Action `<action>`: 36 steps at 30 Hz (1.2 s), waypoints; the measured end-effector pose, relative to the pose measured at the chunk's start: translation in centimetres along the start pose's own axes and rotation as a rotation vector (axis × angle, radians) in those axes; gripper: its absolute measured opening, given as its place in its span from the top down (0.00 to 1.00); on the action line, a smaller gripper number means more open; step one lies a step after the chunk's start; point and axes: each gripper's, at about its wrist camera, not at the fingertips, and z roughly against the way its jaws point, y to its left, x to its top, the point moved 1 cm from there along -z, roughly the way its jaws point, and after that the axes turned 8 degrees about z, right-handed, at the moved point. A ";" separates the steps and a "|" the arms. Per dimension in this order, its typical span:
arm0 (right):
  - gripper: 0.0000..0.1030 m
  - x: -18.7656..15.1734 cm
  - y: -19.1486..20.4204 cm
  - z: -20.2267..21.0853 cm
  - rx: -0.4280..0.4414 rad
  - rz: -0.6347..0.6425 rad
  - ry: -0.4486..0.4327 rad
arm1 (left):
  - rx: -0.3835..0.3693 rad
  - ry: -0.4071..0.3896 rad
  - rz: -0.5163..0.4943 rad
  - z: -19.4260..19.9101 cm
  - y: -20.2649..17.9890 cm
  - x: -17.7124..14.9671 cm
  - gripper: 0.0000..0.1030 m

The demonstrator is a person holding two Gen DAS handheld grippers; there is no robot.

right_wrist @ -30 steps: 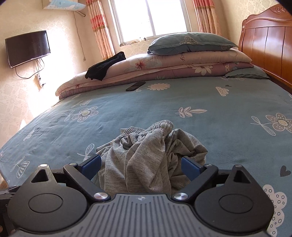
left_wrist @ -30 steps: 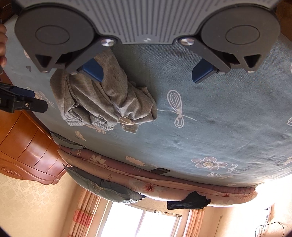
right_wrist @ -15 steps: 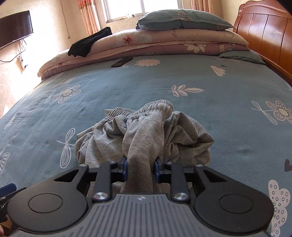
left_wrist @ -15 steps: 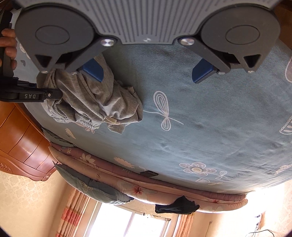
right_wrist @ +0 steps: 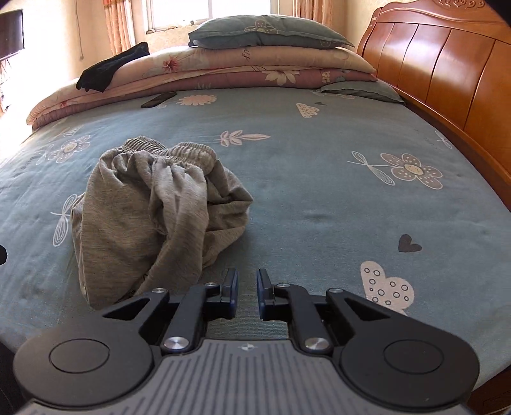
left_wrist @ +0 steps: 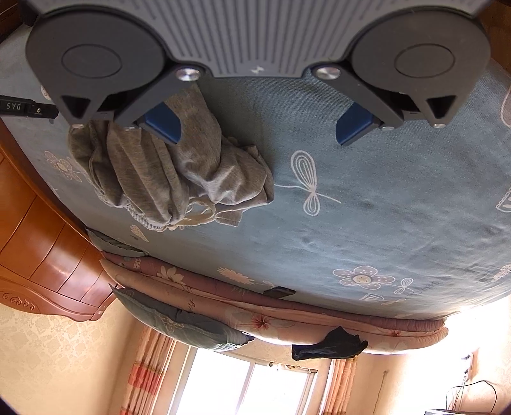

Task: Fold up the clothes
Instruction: 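Grasp the grey sweatpants waistband with the right tool and lift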

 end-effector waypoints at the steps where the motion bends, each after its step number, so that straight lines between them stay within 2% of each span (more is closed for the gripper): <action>1: 0.75 -0.1 -0.4 0.2 0.022 -0.033 -0.009 | -0.005 0.001 0.000 -0.1 -0.1 0.0 0.00; 2: 0.69 -0.1 -0.8 0.3 0.055 -0.064 -0.014 | -0.010 0.002 0.000 -0.1 -0.2 0.0 0.00; 4: 0.49 0.5 -0.6 0.4 0.098 -0.072 -0.041 | -0.018 0.015 -0.007 -0.2 -0.5 -0.1 0.00; 7: 0.36 1.7 0.9 0.5 0.123 -0.011 -0.084 | -0.027 0.033 -0.042 -0.3 -0.9 -0.3 0.00; 10: 0.33 3.2 2.4 -0.3 0.141 0.031 -0.094 | -0.019 0.034 -0.066 -0.4 -1.0 -0.5 0.00; 13: 0.33 4.8 3.5 -1.9 0.161 0.046 -0.081 | -0.033 0.052 -0.044 -0.7 -0.5 -0.5 0.00; 15: 0.31 5.9 3.7 -3.2 0.159 0.039 -0.067 | -0.029 0.056 -0.036 -0.9 -0.1 -0.4 0.00; 19: 0.29 7.6 3.5 -6.3 0.212 -0.005 -0.010 | -0.015 0.067 -0.024 -1.5 0.6 -0.4 0.00; 20: 0.29 7.9 3.5 -7.1 0.232 -0.016 0.006 | -0.015 0.071 -0.020 -1.6 0.7 -0.4 0.00; 21: 0.38 8.1 3.6 -7.6 0.232 -0.032 0.014 | -0.013 0.075 -0.015 -1.8 0.9 -0.4 0.00; 22: 0.62 8.3 3.7 -7.9 0.245 -0.030 0.020 | -0.011 0.079 -0.013 -1.9 1.0 -0.4 0.00; 23: 0.75 8.5 3.9 -8.0 0.252 -0.028 0.021 | -0.009 0.084 -0.011 -2.0 1.1 -0.4 0.00; 25: 0.81 8.4 4.3 -7.4 0.225 0.002 -0.003 | -0.006 0.090 -0.015 -2.0 1.1 -0.4 0.00; 30: 0.85 6.6 4.3 -4.1 0.166 0.083 -0.038 | -0.014 0.087 -0.010 -1.6 0.9 -0.3 0.00; 34: 0.85 3.8 2.1 -1.2 0.121 0.079 -0.004 | -0.021 0.072 -0.033 -0.9 0.3 -0.2 0.00; 36: 0.85 2.2 0.8 -0.7 0.100 0.047 0.045 | -0.029 0.070 -0.039 -0.7 -0.1 -0.3 0.00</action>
